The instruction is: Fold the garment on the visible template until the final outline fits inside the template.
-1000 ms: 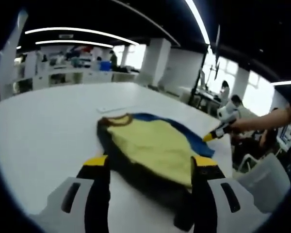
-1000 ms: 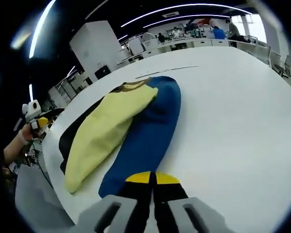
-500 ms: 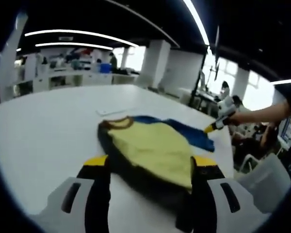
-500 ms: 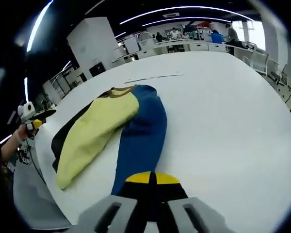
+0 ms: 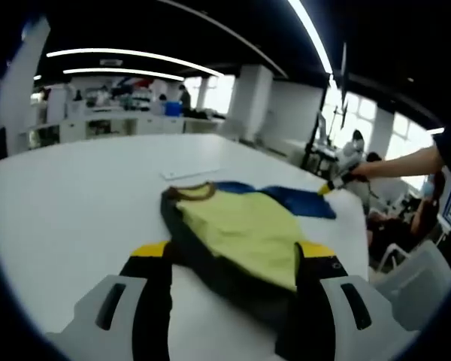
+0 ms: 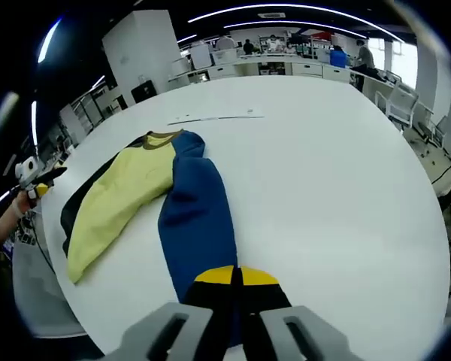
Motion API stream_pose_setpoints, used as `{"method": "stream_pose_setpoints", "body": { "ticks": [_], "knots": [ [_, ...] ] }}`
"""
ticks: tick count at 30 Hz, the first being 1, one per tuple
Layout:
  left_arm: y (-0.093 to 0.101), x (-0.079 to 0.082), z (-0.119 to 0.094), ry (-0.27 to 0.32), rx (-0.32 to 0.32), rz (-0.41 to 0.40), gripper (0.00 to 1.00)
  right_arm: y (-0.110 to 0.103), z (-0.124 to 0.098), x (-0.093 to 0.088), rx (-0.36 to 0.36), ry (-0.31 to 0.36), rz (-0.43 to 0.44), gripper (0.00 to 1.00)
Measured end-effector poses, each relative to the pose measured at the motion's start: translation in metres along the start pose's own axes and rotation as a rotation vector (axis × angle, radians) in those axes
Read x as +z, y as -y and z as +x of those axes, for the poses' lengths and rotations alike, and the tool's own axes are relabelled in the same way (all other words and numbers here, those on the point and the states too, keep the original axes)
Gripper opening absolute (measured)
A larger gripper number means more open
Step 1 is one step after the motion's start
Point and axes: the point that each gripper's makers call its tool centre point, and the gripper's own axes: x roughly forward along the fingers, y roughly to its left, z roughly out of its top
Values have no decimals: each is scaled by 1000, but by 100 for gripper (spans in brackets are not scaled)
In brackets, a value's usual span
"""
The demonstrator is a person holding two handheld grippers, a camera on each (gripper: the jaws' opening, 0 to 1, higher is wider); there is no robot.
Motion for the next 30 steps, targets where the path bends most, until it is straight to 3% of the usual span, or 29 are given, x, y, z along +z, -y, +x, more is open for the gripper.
{"method": "stream_pose_setpoints", "body": {
  "ticks": [9, 20, 21, 30],
  "knots": [
    [-6, -7, -4, 2, 54, -18, 61, 47, 2, 13, -51, 2, 10, 0],
    [-12, -7, 3, 3, 85, -30, 60, 96, 19, 30, -128, -54, -71, 0],
    [-13, -7, 4, 1, 87, -29, 60, 111, 23, 36, -133, -53, -71, 0],
    [-14, -12, 14, 0, 94, -53, 60, 127, 26, 47, -181, -79, -113, 0]
  ]
}}
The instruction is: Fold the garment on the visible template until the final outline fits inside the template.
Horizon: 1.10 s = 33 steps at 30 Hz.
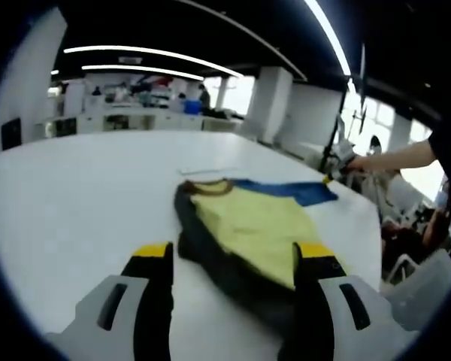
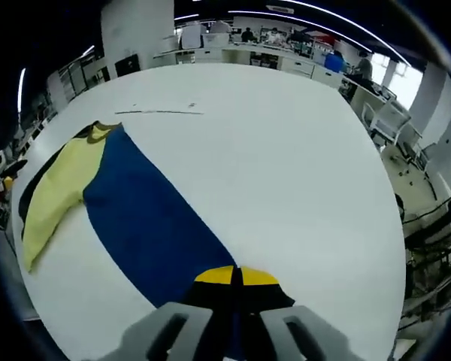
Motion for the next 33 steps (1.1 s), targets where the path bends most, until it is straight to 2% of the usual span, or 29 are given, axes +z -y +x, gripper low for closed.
{"method": "stream_pose_setpoints", "body": {
  "ticks": [7, 22, 25, 26, 29, 33],
  "knots": [
    [0, -6, 3, -7, 2, -18, 60, 14, 14, 1, -15, -19, 16, 0],
    [0, -15, 3, -19, 6, -41, 60, 8, 16, -2, -57, -29, 4, 0],
    [0, -15, 2, -14, 6, -47, 60, 8, 12, 1, -60, -9, -3, 0],
    [0, -14, 2, -11, 3, -50, 60, 8, 11, 1, -56, -4, -7, 1],
    [1, -15, 2, -12, 1, -49, 61, 5, 6, 5, -41, 34, 14, 15],
    [3, -16, 2, -12, -5, -52, 60, 0, -1, 5, -35, 61, 8, 26]
  ]
}}
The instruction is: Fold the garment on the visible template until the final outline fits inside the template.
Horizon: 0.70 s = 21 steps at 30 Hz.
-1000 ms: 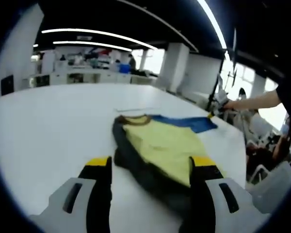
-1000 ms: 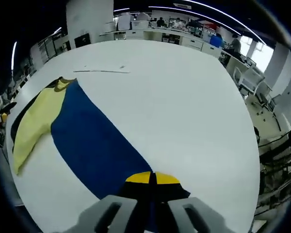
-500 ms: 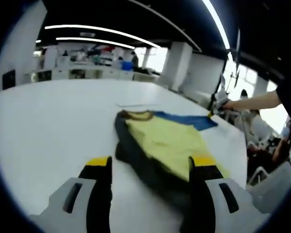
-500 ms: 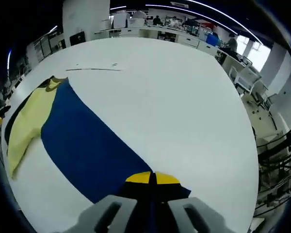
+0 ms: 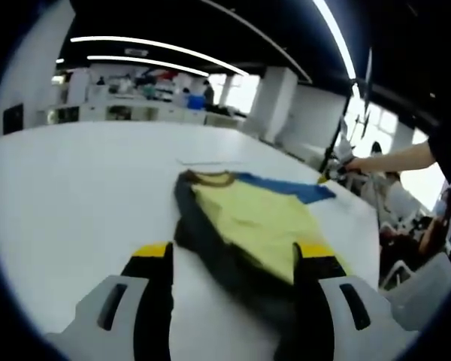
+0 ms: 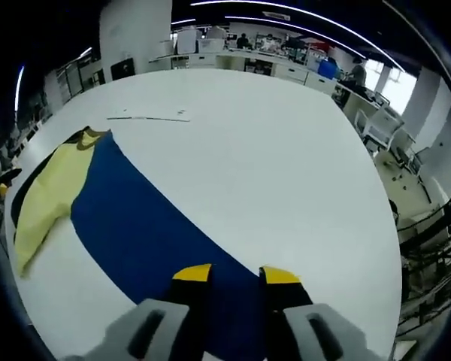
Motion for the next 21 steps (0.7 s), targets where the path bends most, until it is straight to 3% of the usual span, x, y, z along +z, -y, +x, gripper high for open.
{"method": "stream_pose_setpoints", "body": {
  "ticks": [8, 11, 17, 21],
  "knots": [
    [1, 3, 0, 8, -6, -2, 61, -21, -9, 6, 92, 103, -5, 61],
    [0, 4, -1, 12, -5, -2, 61, -19, -6, 9, 135, 136, -7, 76],
    [2, 5, -2, 18, -10, -4, 61, -33, -12, 24, 225, 235, -2, 91],
    [3, 5, -3, 22, -16, -3, 61, -42, -13, 25, 273, 251, -31, 98]
  ]
}}
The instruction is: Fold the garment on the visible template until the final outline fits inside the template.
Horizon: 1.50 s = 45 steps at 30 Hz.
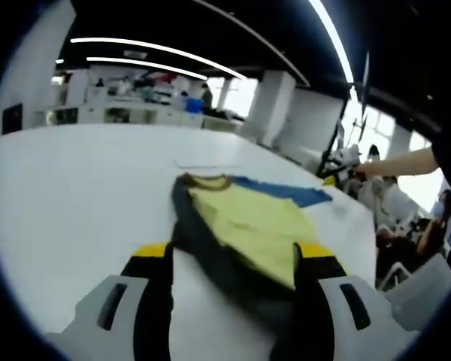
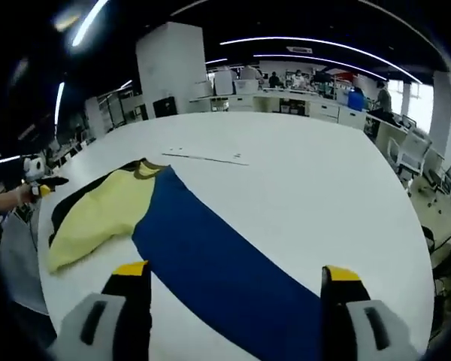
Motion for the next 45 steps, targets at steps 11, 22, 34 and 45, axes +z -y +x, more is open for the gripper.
{"method": "stream_pose_setpoints", "body": {
  "ticks": [11, 22, 34, 45],
  "knots": [
    [1, 2, -3, 17, -4, -7, 61, -51, -2, 8, 106, 57, -31, 100],
    [6, -4, -6, 17, -25, -6, 60, -112, -18, 20, 153, 122, -34, 97],
    [20, -23, -22, 3, -50, -35, 57, -183, -44, 25, 197, 159, -43, 94],
    [27, -40, -37, -14, -65, -58, 56, -235, -54, 25, 246, 168, -103, 93]
  ]
}}
